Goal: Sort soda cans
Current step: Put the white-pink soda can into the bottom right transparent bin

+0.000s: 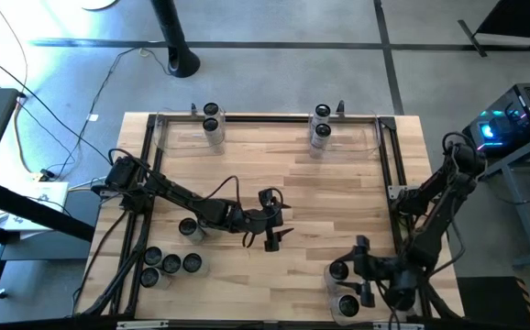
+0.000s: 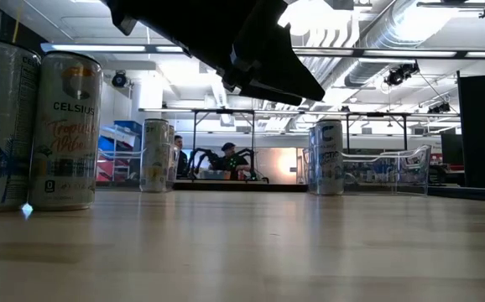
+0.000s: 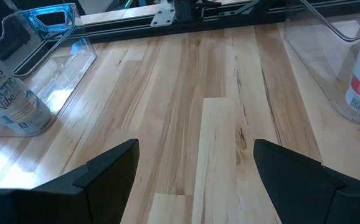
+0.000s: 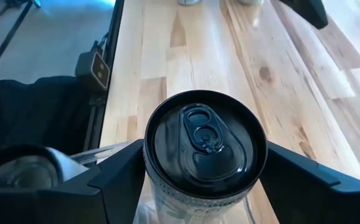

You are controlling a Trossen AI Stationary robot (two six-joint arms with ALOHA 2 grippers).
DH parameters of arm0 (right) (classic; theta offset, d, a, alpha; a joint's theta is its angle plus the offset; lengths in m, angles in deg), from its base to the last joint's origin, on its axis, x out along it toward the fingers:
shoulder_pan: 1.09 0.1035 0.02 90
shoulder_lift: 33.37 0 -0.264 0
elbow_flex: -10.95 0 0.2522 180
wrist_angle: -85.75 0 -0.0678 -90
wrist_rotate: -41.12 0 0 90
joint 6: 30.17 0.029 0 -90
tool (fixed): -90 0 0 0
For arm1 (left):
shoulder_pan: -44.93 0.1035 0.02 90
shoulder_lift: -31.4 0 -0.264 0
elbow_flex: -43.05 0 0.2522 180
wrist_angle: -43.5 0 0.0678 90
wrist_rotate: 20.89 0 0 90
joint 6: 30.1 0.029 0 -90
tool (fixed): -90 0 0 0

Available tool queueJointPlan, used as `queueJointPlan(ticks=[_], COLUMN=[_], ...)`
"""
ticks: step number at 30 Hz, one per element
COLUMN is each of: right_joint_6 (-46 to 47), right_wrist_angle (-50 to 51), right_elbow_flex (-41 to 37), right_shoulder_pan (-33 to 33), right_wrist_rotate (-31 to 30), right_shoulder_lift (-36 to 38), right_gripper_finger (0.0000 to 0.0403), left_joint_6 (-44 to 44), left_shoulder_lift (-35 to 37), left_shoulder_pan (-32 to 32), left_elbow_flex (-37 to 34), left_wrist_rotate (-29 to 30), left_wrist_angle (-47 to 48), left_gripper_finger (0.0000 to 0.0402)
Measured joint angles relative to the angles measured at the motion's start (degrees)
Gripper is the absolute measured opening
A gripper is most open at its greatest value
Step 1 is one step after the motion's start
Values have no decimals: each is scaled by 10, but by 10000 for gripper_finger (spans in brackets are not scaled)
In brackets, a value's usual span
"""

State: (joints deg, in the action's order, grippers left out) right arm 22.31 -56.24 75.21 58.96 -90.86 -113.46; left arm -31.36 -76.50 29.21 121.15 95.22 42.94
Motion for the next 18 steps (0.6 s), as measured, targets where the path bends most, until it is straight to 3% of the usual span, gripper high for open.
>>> queueJointPlan(ticks=[11, 15, 18], right_joint_6=[1, 27, 26], right_wrist_angle=[-4, -5, -11], right_elbow_flex=[1, 1, 1], right_shoulder_pan=[-13, -20, -24], right_wrist_rotate=[24, 96, 113], right_shoulder_lift=[-1, -3, -2], right_gripper_finger=[285, 295, 296], left_joint_6=[0, 0, 0], left_shoulder_lift=[0, 0, 0], left_shoulder_pan=[0, 0, 0], left_elbow_flex=[0, 0, 0], left_wrist_rotate=[0, 0, 0], left_wrist_angle=[4, 4, 4], left_gripper_finger=[310, 310, 310])
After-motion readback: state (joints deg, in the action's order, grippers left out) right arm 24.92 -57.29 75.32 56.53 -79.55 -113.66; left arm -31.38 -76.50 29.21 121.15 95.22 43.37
